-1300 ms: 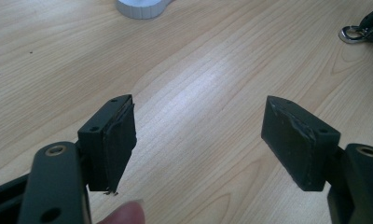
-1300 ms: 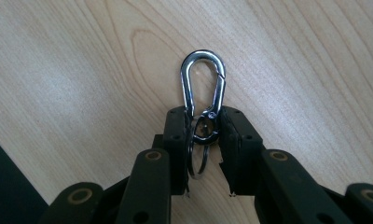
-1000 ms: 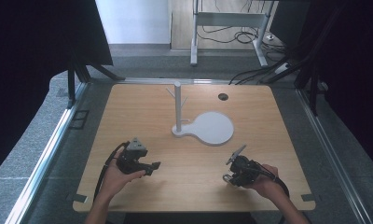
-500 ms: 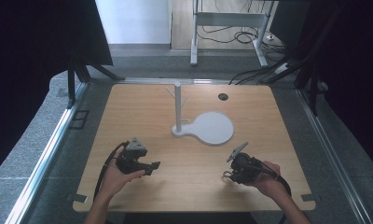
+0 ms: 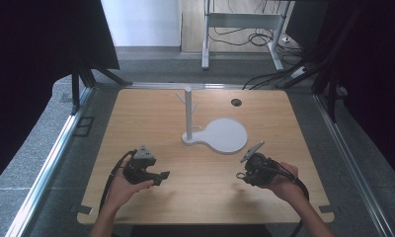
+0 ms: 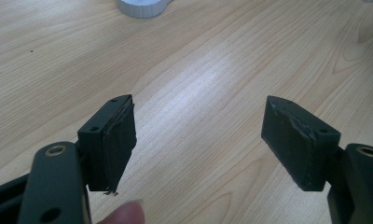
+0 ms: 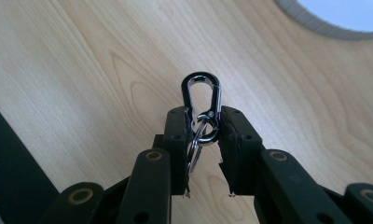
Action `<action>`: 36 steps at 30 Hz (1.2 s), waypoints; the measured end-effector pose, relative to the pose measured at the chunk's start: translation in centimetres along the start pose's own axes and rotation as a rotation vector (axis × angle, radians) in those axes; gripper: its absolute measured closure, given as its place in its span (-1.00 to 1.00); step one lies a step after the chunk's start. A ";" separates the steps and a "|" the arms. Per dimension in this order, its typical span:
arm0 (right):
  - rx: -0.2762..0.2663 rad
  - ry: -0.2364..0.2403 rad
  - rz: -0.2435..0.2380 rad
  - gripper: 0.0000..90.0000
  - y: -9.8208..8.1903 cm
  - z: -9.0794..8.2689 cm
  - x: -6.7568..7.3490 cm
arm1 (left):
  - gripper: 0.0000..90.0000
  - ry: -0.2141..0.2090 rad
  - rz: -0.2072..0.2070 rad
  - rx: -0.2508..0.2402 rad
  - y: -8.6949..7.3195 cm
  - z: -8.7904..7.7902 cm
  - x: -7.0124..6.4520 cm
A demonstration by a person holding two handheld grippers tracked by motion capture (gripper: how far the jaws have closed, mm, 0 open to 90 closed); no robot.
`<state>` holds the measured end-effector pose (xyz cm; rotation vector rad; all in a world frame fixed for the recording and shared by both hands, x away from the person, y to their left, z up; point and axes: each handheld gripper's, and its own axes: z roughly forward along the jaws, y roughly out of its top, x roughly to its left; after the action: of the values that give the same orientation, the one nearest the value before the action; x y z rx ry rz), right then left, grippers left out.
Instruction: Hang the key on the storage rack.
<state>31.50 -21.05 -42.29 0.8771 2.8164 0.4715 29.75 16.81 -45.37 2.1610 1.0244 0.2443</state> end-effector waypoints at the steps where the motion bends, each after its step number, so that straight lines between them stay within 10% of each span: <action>1: -0.004 -0.003 -0.004 0.63 0.2 -0.1 -0.1 | -0.41 0.000 -0.001 0.000 0.0 0.0 0.0; 36: 0.008 -0.028 0.031 0.63 7.5 0.4 -4.0 | -0.41 -0.009 -0.007 0.006 -0.1 0.1 0.2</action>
<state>38.86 -17.41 -39.87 0.9222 2.7850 0.4485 29.84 16.95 -45.49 2.1620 1.0289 0.2282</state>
